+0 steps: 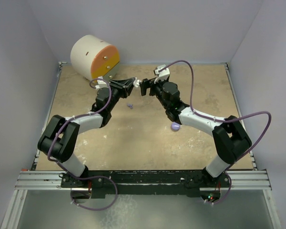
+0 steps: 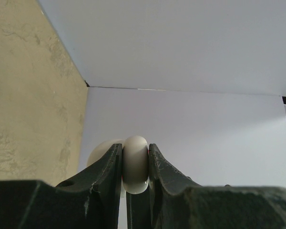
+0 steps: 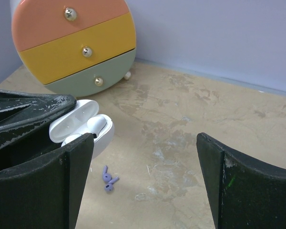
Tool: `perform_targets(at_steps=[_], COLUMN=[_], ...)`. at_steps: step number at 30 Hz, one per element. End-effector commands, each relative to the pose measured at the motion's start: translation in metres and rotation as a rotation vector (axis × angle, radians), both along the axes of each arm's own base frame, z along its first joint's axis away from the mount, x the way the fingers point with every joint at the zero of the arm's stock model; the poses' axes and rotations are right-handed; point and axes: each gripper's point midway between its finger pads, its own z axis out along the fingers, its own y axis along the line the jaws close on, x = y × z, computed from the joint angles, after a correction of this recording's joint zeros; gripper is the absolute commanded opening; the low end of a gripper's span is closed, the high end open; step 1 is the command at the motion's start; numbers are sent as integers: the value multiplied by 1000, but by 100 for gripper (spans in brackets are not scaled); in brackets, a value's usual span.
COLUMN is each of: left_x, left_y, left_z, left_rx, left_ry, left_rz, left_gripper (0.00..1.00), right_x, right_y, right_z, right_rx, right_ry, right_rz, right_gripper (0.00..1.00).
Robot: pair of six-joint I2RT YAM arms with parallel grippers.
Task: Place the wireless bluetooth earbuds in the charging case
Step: Place the earbud in the charging case.
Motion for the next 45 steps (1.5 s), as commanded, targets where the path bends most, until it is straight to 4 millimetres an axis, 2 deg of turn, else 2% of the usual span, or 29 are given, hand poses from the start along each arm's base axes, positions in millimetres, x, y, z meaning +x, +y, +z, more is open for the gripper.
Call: perform_targets(at_steps=[1, 19, 23, 26, 28, 30, 32, 36, 41, 45], left_x=[4, 6, 7, 8, 10, 12, 15, 20, 23, 23], left_y=[-2, -3, -2, -1, 1, 3, 6, 13, 22, 22], left_z=[34, 31, 32, 32, 34, 35, 38, 42, 48, 55], left_rx=[-41, -31, -29, -25, -22, -13, -8, -26, -92, -126], left_ry=[-89, -81, -84, -78, -72, -61, -56, -35, -10, -6], left_rz=[5, 10, 14, 19, 33, 52, 71, 119, 168, 194], left_gripper=[0, 0, 0, 0, 0, 0, 0, 0, 0, 0], right_x=[-3, -5, -4, -8, -14, -27, -42, -51, -43, -36], right_y=[0, 4, 0, -4, -15, -28, -34, -35, -29, -17], right_z=[49, 50, 50, 62, 75, 92, 105, 85, 44, 24], right_rx=[76, 87, 88, 131, 151, 180, 195, 160, 82, 6], right_ry=[-82, -77, -75, -90, -118, -182, -244, -231, -149, -127], right_rz=[-3, 12, -12, -18, -46, -54, -24, 12, 2, -24], right_gripper=[90, 90, 90, 91, 91, 91, 97, 97, 99, 99])
